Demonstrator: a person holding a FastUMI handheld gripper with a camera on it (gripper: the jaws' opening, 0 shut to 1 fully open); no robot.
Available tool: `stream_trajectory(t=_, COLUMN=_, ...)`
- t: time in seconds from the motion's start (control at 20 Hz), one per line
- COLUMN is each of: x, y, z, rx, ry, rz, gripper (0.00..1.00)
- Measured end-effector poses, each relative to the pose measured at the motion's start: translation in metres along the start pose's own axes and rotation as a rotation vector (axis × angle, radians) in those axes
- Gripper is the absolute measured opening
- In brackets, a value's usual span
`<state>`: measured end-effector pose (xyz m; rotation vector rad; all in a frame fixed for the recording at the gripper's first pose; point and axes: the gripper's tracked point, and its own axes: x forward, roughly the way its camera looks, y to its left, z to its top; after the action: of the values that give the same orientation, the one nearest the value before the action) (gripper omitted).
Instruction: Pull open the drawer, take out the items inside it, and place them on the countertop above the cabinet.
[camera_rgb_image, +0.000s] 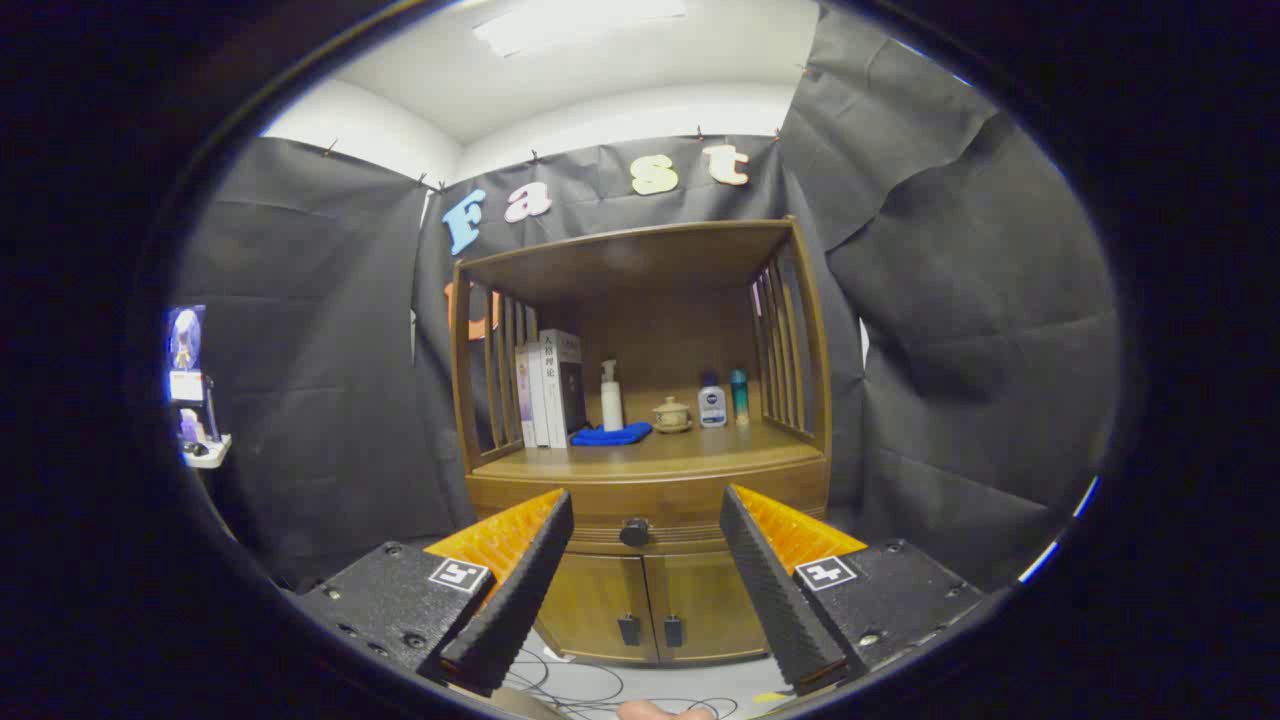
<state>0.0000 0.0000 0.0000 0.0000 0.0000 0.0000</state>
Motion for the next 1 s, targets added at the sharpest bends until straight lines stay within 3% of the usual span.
stream_trajectory(t=0.35, x=-0.01, y=-0.005, z=-0.004, rx=-0.014, ry=-0.022, rz=-0.005, gripper=0.97)
stream_trajectory(t=1.0, x=0.016, y=0.01, z=-0.014, rx=-0.036, ry=0.004, rz=0.012, gripper=0.97)
